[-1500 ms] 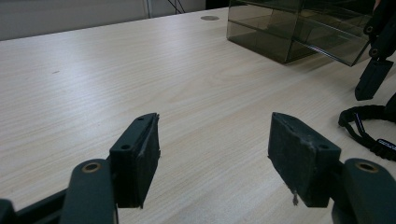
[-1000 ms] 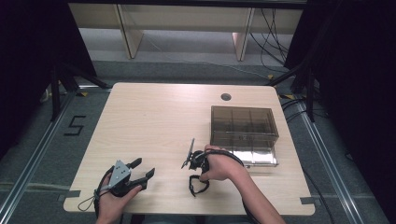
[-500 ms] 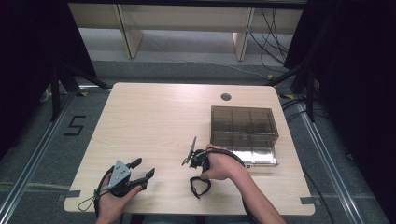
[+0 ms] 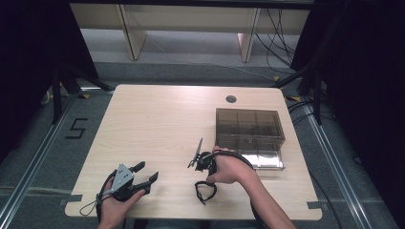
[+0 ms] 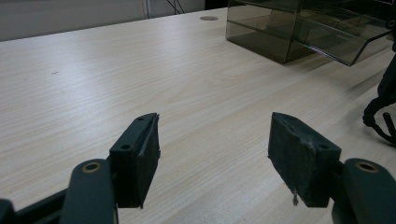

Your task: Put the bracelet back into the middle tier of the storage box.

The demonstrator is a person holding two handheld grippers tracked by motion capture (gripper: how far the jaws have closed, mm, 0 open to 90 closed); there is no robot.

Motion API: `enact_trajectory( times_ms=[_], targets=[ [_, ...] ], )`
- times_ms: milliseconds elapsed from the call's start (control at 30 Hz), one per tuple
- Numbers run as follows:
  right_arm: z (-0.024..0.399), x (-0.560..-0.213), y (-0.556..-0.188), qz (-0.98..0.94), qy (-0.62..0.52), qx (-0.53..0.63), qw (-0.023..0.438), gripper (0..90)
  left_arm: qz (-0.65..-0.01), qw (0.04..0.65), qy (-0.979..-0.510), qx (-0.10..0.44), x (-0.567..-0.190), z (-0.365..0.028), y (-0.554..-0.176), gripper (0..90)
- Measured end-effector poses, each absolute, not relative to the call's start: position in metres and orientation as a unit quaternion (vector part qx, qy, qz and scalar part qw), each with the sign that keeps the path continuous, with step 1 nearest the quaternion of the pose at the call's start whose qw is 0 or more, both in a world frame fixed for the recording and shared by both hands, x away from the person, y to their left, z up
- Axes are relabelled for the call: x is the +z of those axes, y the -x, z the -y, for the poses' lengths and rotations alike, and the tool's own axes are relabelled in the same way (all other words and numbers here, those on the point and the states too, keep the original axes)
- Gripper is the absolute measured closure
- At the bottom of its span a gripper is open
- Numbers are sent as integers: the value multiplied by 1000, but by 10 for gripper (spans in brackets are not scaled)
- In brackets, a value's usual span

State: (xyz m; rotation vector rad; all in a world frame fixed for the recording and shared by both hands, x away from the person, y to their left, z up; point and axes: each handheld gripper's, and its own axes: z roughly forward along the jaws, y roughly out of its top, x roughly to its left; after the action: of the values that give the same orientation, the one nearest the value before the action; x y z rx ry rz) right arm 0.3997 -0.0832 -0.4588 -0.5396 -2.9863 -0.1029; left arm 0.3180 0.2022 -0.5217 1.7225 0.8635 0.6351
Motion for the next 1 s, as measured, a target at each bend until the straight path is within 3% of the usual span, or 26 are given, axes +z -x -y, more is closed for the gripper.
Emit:
enact_trajectory(
  times_ms=[1000],
  targets=[
    [114, -439, -397, 980, 188, -35, 51, 855, -352, 534, -720, 270, -522, -202, -320, 335]
  ],
)
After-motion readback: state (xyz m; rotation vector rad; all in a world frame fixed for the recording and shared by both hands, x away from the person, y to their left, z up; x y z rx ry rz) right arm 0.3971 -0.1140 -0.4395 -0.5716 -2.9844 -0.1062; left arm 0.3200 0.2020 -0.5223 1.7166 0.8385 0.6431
